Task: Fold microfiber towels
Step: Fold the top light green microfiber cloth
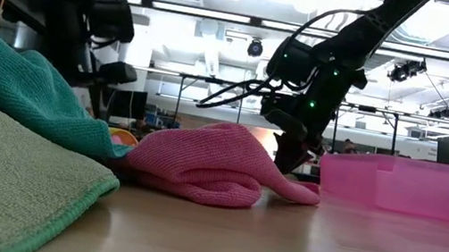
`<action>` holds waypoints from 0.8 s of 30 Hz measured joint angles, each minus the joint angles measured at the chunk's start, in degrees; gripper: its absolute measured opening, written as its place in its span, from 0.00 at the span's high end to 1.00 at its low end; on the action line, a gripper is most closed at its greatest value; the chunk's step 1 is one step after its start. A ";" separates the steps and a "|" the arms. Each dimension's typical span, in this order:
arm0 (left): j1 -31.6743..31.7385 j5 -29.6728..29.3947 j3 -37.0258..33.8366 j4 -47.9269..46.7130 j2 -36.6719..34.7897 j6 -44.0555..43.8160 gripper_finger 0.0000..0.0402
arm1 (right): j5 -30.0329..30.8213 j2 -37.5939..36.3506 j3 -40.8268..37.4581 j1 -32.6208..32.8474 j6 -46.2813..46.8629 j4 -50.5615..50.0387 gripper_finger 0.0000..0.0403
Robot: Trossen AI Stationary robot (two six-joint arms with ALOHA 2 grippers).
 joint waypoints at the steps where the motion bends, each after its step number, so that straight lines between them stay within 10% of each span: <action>1: 0.27 0.87 0.00 -0.04 1.13 0.14 0.34 | 0.00 0.00 0.00 0.00 0.00 0.02 1.00; 14: 1.00 4.28 0.19 2.57 7.09 1.65 0.38 | -0.35 0.11 -0.04 0.02 0.00 1.06 1.00; 24: 0.89 3.36 -0.04 3.06 7.02 3.54 0.83 | -1.07 0.15 -0.09 0.02 0.44 2.63 1.00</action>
